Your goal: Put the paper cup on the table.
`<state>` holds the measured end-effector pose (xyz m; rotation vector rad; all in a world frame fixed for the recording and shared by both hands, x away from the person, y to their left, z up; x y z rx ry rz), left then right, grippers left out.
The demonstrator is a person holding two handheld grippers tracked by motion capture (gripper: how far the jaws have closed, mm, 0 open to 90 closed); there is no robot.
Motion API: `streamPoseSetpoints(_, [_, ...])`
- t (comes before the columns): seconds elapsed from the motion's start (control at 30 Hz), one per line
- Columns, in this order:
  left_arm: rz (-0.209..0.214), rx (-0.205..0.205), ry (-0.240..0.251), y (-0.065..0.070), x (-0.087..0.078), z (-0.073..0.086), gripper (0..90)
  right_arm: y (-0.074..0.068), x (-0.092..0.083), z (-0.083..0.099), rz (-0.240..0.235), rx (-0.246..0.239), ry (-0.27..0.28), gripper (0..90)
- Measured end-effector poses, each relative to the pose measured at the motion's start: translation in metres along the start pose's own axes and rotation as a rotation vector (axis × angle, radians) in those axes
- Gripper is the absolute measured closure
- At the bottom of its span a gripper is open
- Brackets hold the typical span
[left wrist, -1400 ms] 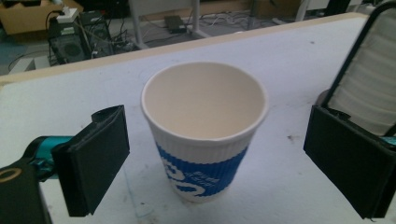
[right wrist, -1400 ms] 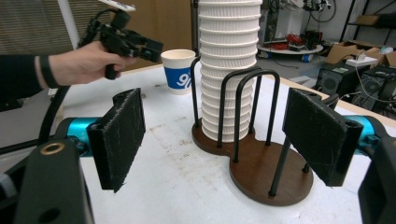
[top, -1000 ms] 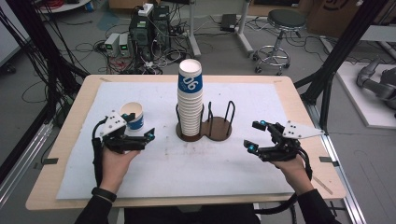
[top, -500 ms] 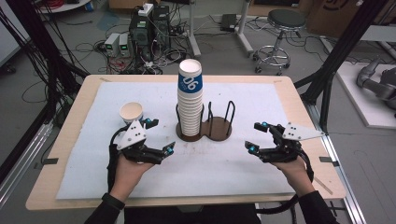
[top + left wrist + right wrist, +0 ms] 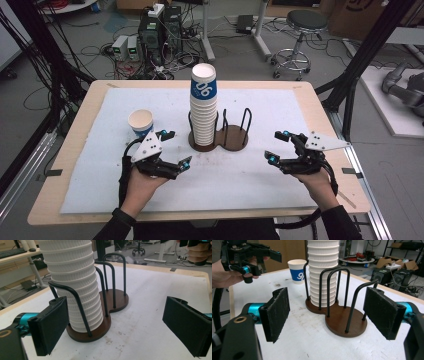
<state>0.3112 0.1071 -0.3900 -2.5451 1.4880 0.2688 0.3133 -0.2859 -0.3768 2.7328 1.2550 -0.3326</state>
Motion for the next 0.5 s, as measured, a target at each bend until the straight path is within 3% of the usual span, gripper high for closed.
streamPoseSetpoints(0.5, [-0.011,-0.002,-0.019,-0.0008,-0.0013,0.0030,6.9,0.0027,0.0024,-0.0003,0.001,0.014,-0.001,21.6])
Point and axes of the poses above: each handheld gripper's, and its own axes: x roughly forward along the jaws, z roughly out of its underside, y roughly to its right, the point moved 3 cm from there along x, roughly forward along the jaws, and after that the axes turned 7 degrees about z, right-handed, at the moved point
